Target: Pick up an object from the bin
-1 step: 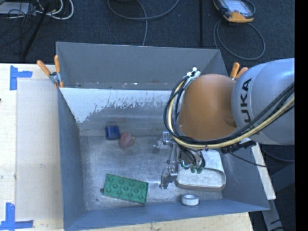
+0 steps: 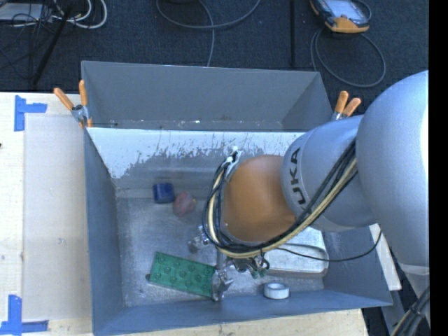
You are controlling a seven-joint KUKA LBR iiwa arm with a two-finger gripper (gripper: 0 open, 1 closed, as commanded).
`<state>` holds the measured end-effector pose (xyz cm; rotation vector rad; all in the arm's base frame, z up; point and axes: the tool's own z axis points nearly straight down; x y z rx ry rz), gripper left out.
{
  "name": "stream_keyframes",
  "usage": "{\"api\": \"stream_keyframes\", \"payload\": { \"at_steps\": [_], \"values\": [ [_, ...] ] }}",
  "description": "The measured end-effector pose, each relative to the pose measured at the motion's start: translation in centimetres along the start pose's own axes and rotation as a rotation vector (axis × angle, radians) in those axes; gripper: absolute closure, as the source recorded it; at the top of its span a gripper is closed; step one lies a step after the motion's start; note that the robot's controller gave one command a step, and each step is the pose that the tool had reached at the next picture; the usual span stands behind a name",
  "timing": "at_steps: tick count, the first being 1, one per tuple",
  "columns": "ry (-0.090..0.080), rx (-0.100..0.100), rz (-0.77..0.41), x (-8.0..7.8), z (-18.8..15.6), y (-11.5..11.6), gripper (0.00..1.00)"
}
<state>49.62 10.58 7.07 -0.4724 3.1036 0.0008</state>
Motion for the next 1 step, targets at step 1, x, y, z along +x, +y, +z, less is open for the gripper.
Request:
{"api": "stream_keyframes", "payload": {
  "at_steps": [1],
  "values": [
    [0.006,-0.001,0.003,0.11,-0.11,-0.03,1.0]
  ]
}}
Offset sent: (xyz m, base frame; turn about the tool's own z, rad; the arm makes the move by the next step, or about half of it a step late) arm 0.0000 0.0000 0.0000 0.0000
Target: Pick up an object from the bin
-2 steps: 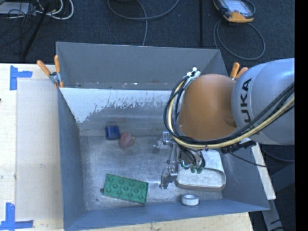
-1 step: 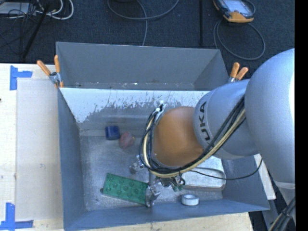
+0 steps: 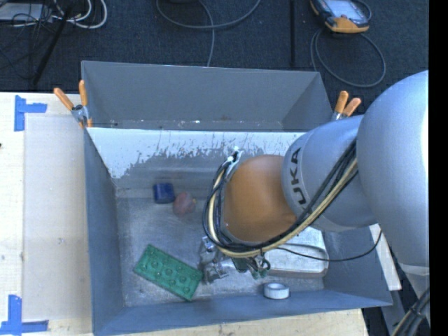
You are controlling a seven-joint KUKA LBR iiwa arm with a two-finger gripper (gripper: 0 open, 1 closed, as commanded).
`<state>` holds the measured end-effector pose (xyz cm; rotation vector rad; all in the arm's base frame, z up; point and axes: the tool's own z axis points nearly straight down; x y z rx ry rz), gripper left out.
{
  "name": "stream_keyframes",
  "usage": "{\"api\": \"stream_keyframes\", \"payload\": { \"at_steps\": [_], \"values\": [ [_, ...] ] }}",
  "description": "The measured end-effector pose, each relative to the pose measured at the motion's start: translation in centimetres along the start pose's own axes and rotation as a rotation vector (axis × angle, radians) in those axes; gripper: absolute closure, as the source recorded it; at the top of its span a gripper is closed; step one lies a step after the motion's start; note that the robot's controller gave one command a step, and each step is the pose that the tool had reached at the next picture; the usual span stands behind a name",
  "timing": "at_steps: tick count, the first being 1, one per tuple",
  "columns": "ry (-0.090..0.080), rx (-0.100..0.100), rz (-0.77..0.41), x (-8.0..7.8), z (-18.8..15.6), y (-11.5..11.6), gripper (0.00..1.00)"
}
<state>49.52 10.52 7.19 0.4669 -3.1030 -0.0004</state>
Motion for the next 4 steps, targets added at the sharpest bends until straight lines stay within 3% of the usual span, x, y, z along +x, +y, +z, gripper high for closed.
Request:
{"api": "stream_keyframes", "payload": {
  "at_steps": [1,2,3,4],
  "values": [
    [-0.012,0.0,-0.048,-1.8,-17.7,6.2,1.0],
    [-0.004,0.0,-0.045,-1.6,-17.3,6.1,0.0],
    [-0.015,0.002,-0.273,-0.9,-0.8,7.7,0.0],
    [-0.009,0.002,-0.268,-0.7,-0.8,7.6,1.0]
  ]
}}
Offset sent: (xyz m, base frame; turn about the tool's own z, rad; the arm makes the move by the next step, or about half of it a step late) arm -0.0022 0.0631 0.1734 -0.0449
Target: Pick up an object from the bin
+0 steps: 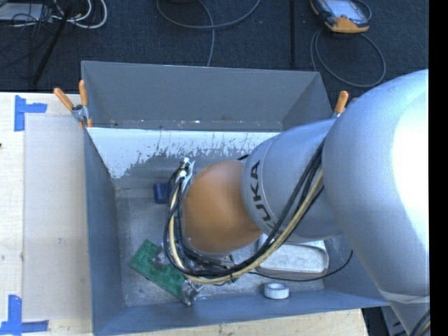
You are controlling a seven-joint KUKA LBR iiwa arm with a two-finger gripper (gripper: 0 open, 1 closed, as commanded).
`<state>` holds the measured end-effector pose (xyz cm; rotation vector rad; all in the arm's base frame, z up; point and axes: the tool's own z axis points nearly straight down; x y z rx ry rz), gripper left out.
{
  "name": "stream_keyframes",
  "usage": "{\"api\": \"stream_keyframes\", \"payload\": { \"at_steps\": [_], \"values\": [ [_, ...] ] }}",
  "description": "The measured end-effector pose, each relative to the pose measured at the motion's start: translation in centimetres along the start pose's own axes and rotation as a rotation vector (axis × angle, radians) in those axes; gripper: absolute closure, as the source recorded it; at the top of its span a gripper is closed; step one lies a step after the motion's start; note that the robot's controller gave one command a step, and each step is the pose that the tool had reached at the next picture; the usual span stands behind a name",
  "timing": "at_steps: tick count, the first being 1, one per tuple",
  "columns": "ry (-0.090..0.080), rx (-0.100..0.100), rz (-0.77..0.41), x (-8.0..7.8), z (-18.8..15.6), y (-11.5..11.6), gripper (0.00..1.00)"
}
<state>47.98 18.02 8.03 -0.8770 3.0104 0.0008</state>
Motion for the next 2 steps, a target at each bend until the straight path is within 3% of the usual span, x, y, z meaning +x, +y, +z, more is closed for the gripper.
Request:
{"api": "stream_keyframes", "payload": {
  "at_steps": [1,2],
  "values": [
    [-0.001,0.001,-0.191,0.0,-18.1,-3.2,1.0],
    [0.003,-0.004,-0.552,-3.1,-17.3,-1.4,1.0]
  ]
}}
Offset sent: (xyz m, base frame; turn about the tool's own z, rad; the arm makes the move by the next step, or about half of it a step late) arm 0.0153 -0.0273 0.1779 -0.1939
